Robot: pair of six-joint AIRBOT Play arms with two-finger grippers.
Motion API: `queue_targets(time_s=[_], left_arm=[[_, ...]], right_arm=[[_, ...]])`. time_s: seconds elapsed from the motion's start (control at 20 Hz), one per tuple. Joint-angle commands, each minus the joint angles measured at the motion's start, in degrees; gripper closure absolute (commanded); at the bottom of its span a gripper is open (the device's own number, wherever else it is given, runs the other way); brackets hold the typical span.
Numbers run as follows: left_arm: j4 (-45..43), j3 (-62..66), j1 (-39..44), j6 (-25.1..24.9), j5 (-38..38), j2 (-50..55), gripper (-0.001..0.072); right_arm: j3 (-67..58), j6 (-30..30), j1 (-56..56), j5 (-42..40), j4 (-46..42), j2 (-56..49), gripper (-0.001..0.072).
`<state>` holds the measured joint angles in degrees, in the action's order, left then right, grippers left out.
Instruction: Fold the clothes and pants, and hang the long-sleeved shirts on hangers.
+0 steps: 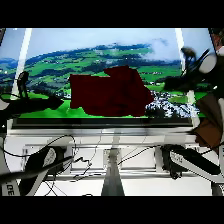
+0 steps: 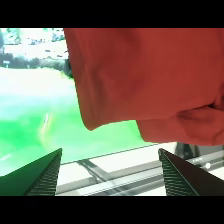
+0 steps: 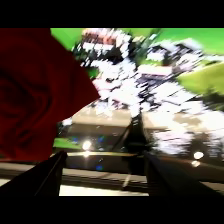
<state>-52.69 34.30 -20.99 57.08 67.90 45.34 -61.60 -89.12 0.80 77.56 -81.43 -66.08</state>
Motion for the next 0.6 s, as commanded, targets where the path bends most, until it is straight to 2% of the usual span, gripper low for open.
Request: queue_targets(time_s=[0.0,0.25,0.4,0.5,0.55], left_arm=[[0.0,-0.8,-0.2,0.0,-0.4,1.0,0.0013],[0.0,-1.5,-0.2,0.0,-0.4,2.8,0.0014],[0.0,-2.0,-0.2,0.0,-0.5,5.2,0.0013],[0.0,-2.0,-0.2,0.0,-1.3,7.7,0.0014],[0.0,-2.0,-0.2,0.0,-1.3,9.3,0.0014]], right_arm=[[15.0,0.4,2.6,-11.7,12.6,0.5,0.0162],[18.2,0.3,9.7,-27.3,18.4,-2.2,0.0163],[17.9,0.3,12.6,-31.6,18.2,-4.9,0.0177],[17.9,0.1,12.6,-32.2,18.5,-7.1,0.0332],[17.9,0.1,12.6,-32.2,18.5,-7.9,0.0333]])
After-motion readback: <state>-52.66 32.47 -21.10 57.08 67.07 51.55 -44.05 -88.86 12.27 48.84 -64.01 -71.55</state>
